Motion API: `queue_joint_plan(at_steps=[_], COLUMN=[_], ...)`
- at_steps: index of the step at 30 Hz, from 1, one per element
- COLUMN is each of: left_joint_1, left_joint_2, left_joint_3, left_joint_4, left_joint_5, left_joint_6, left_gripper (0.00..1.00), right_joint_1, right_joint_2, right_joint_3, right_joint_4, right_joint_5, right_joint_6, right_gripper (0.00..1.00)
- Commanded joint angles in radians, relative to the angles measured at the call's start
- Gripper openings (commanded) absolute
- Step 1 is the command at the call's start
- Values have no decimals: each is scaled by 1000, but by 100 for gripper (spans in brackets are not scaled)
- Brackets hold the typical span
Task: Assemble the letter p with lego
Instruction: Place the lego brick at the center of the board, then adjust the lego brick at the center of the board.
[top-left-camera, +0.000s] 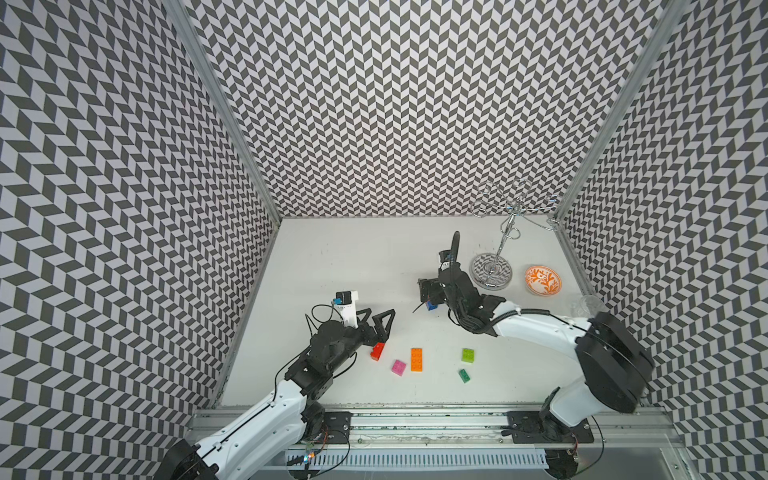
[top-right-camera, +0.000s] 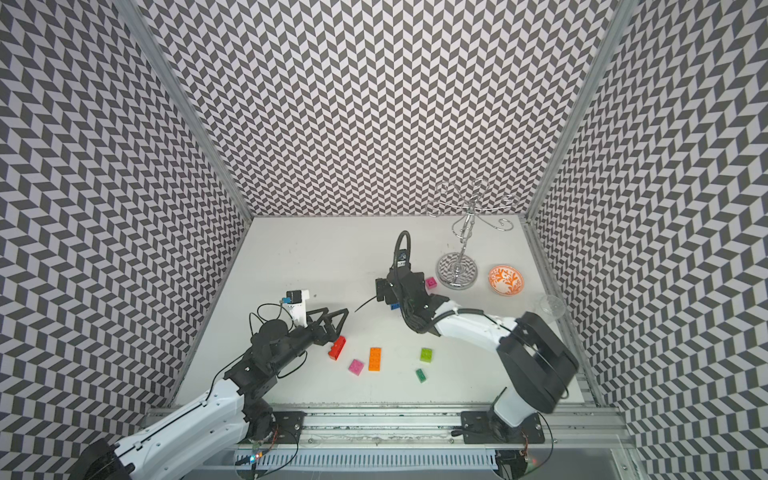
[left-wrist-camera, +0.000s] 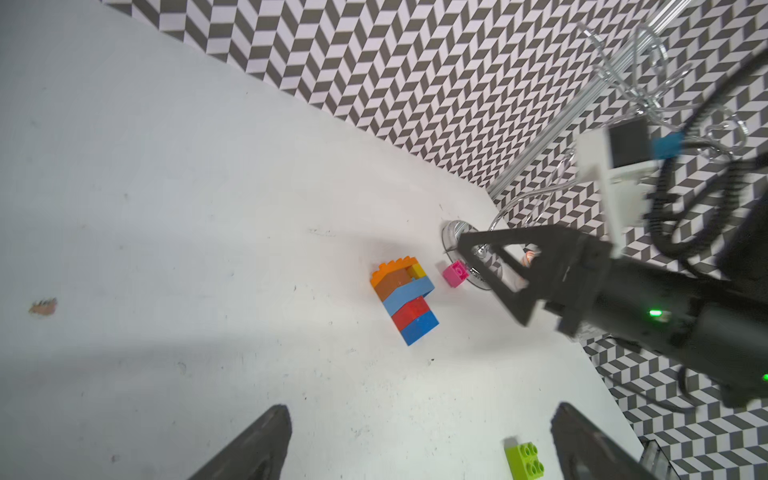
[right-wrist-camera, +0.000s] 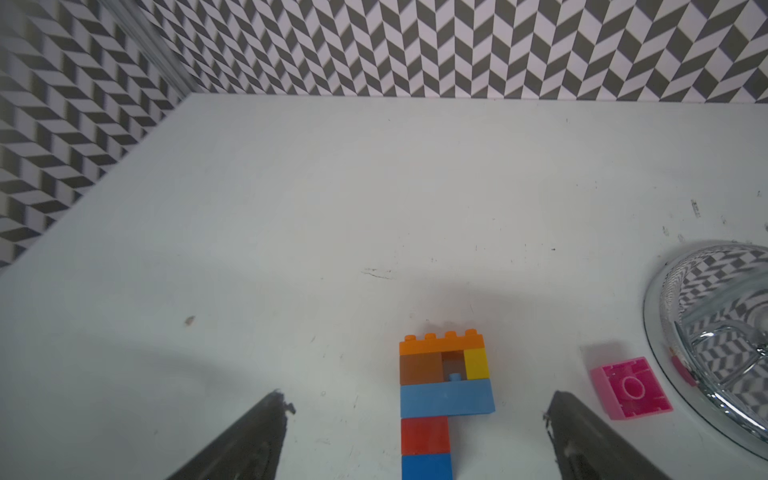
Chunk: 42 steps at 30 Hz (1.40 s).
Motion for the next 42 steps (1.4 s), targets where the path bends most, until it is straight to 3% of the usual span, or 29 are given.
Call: queue_joint_plan(at_steps=[1,10,20,31,37,42], left_joint_1=[-7,-46,-48,-58,-117,-212], left_joint_2=[-14,-101,-6,82,49,30], left_joint_3=[61,135,148,143,177,228], left_joint_4=[-146,-431,-462,-459,-501,-564], left_joint_5=[2,-46,-65,-63,-113,-184], left_joint_6=[-74,-97,-82,-91,-88,-82], left_gripper=[100,99,99,95,93,92], right_joint_1=[5,5,1,-33,-36,-59], right_joint_2=[-141,-412,-492,-464,-404,-387], right_joint_3=[-94,-357,-411,-430,-362,-328], right_joint_4=[-1,43,57,48,-66,-165], right_joint_5=[-145,-379,-293,-262,-274,-202], right_joint_6=[27,84,141,49,68,133], right_gripper=[99,99,99,97,93,90])
